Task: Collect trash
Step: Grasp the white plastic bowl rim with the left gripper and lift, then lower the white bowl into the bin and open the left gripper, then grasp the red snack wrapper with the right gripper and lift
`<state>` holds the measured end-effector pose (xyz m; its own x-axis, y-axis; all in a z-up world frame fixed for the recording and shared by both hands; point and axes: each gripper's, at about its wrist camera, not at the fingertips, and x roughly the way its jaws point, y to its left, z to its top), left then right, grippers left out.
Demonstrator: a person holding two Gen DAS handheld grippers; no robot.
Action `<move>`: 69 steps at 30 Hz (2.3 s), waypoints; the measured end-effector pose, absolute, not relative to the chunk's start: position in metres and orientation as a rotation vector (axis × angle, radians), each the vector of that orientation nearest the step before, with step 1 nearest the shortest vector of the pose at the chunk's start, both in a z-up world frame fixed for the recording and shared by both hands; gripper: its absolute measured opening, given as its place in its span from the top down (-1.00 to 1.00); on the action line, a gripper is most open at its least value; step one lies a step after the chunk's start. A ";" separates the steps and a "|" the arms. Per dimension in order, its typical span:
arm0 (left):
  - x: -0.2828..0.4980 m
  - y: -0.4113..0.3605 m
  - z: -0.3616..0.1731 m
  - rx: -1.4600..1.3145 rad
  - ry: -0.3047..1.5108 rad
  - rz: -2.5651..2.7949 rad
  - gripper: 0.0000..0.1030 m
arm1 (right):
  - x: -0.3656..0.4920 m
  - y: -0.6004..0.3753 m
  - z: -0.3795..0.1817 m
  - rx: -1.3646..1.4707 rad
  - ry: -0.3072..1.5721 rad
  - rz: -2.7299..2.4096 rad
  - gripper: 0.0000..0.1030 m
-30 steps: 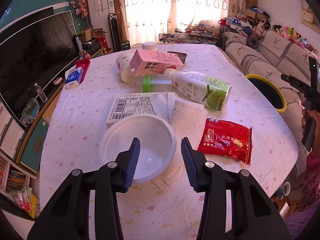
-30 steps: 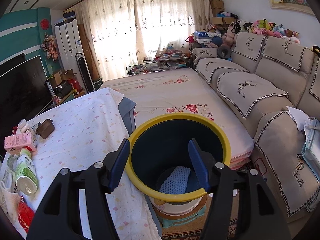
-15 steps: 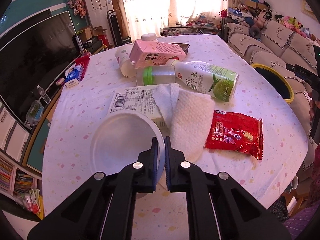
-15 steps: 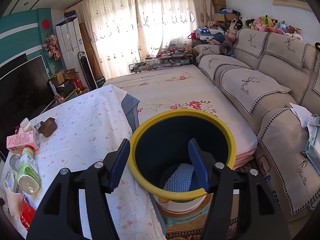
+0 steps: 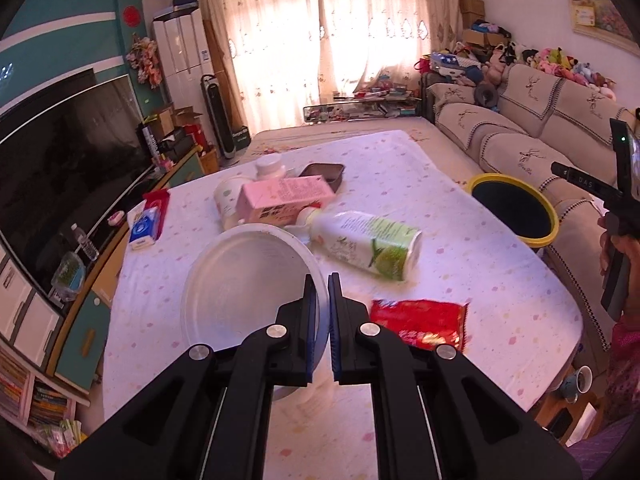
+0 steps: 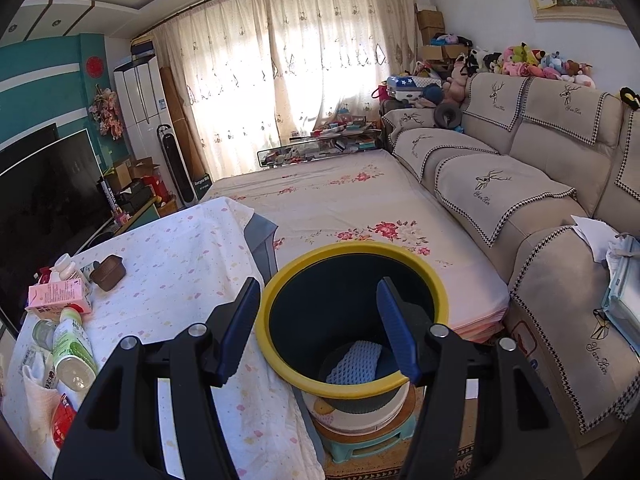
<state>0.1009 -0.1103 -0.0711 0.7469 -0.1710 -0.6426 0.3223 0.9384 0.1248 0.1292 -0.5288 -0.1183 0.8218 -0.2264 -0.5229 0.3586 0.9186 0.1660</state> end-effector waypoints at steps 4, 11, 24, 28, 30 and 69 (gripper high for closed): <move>0.116 -0.161 -0.064 0.266 0.660 -0.401 0.87 | 0.114 -0.541 -0.115 0.260 0.508 -0.352 -0.12; 0.152 -0.275 -0.058 0.307 0.676 -0.632 0.87 | 0.086 -0.573 -0.114 0.284 0.492 -0.418 -0.12; 0.237 -0.472 -0.121 0.409 0.822 -0.757 0.87 | 0.056 -0.628 -0.137 0.358 0.515 -0.500 -0.13; 0.256 -0.497 -0.141 0.432 0.846 -0.741 0.87 | 0.053 -0.640 -0.144 0.381 0.525 -0.510 -0.13; 0.263 -0.506 -0.148 0.432 0.857 -0.730 0.84 | 0.054 -0.642 -0.147 0.385 0.531 -0.509 -0.13; 0.103 -0.020 -0.051 -0.041 0.605 -0.117 -0.78 | 0.131 -0.361 -0.149 0.157 0.716 0.242 -0.27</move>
